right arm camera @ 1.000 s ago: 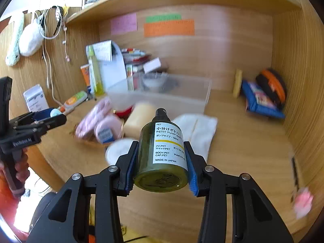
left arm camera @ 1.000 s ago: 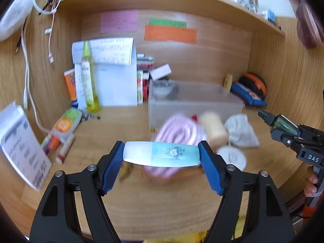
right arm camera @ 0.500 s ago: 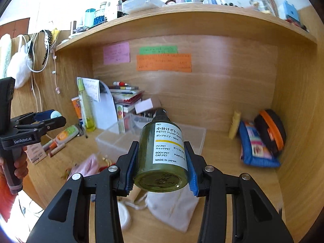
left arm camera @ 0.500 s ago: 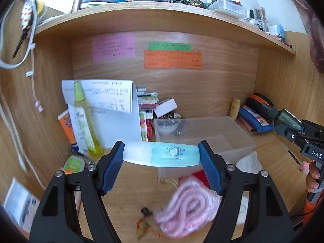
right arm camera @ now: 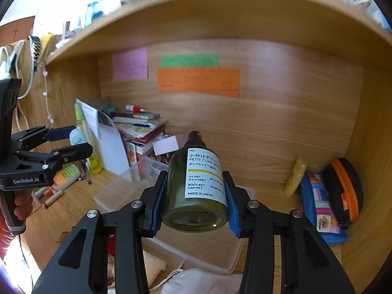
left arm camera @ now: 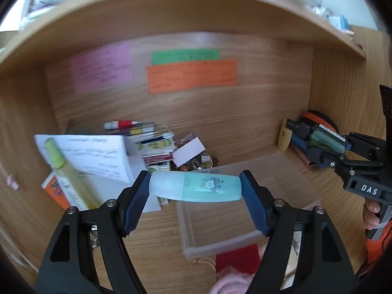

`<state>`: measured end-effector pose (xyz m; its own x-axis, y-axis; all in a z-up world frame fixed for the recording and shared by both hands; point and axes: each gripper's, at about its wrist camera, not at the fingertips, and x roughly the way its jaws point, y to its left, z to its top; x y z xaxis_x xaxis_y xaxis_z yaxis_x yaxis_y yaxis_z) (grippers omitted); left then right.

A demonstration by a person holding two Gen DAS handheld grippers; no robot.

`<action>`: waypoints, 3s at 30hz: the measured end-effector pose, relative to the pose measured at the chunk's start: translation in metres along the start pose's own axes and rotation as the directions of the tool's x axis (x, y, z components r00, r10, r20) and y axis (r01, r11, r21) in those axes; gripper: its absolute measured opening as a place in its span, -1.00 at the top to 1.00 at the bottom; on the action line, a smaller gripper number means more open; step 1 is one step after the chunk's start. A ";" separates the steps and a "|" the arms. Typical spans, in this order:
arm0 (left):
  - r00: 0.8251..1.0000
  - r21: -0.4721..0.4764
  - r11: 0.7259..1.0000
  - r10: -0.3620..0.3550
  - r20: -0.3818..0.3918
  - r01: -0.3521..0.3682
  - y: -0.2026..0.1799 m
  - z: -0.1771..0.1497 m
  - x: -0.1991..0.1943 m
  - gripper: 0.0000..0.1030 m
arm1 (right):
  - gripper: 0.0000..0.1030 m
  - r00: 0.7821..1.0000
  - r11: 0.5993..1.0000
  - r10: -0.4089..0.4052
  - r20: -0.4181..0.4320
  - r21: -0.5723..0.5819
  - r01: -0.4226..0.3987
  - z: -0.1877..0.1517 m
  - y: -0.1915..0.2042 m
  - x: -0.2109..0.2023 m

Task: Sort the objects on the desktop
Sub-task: 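Carry the blue-green tube and green bottle with both tools over the clear box, then open both tools to drop the tube and bottle into the clear box, then grasp the bagged pink rope with the left tool while the right tool grasps the white pouch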

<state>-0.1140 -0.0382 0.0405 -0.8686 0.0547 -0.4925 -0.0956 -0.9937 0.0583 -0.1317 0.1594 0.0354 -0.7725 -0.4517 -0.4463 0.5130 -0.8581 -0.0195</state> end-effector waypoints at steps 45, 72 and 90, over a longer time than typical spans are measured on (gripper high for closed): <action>0.884 0.081 0.979 -0.129 -0.449 0.184 -0.033 -0.037 0.157 -0.42 | 0.25 0.932 0.999 0.025 -0.362 -0.035 -0.040 -0.040 -0.018 0.120; 0.956 0.024 0.996 -0.079 -0.281 0.089 0.001 -0.004 0.052 -0.85 | -0.64 0.982 0.995 -0.028 -0.189 -0.104 0.008 -0.008 -0.004 0.059; 0.983 -0.062 0.997 0.031 -0.179 -0.043 0.044 -0.039 -0.033 -0.93 | -0.84 0.990 0.990 -0.086 -0.112 -0.122 0.072 -0.021 0.003 -0.017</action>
<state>-0.0706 -0.0873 0.0253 -0.7703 0.0053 -0.6376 -0.0277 -0.9993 0.0252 -0.1092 0.1695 0.0241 -0.7669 -0.3465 -0.5402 0.4982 -0.8520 -0.1608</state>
